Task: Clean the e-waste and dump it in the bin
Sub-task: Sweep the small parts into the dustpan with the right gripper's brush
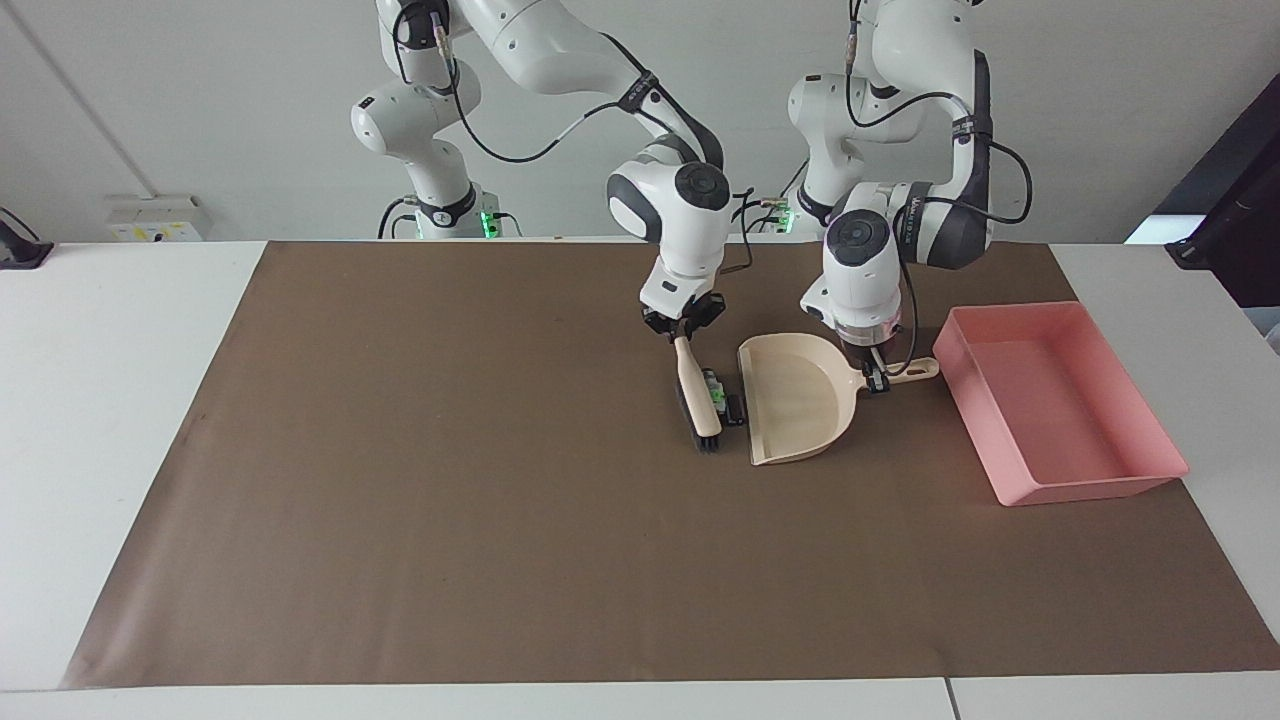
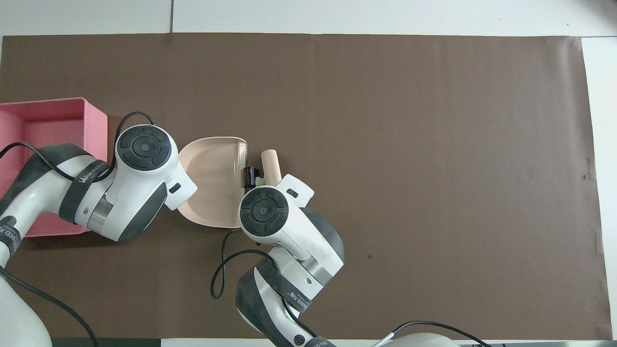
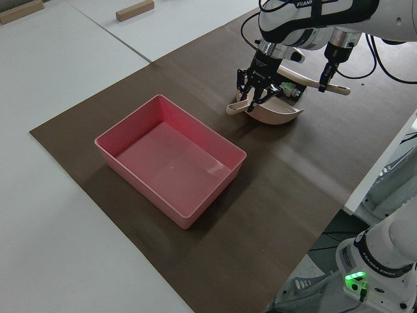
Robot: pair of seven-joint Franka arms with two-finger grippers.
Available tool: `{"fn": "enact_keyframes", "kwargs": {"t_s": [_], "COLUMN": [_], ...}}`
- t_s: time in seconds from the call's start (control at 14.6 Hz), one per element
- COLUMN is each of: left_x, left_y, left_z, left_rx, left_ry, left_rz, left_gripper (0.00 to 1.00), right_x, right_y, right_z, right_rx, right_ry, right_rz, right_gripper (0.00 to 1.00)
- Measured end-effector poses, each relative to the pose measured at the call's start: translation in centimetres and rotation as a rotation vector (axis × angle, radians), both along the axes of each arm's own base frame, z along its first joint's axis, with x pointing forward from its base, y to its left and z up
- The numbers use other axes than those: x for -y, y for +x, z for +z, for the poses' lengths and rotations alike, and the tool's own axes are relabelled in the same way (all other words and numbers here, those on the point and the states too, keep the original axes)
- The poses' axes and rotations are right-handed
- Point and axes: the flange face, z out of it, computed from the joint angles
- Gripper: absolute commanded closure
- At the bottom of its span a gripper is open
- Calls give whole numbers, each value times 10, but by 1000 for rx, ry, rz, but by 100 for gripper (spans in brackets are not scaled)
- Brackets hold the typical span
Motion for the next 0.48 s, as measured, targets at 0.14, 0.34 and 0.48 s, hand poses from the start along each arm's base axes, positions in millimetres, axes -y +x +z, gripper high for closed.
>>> {"fn": "enact_keyframes", "kwargs": {"t_s": [0.14,0.34,0.48], "left_x": [0,-1,0], "left_y": [-2,-2,-2], "left_z": [-4,-7,-7], "left_rx": [3,7,9], "left_ry": [-3,-3,-6], "left_rz": [-7,-12,-14], "left_gripper": [100,100,100], "right_x": [-16,-33,-43], "right_y": [-11,-15,-18], "right_z": [0,5,8], "right_rx": [-34,-75,-54], "right_ry": [81,243,297], "right_rz": [-35,-64,-72], "right_gripper": [100,100,100]}}
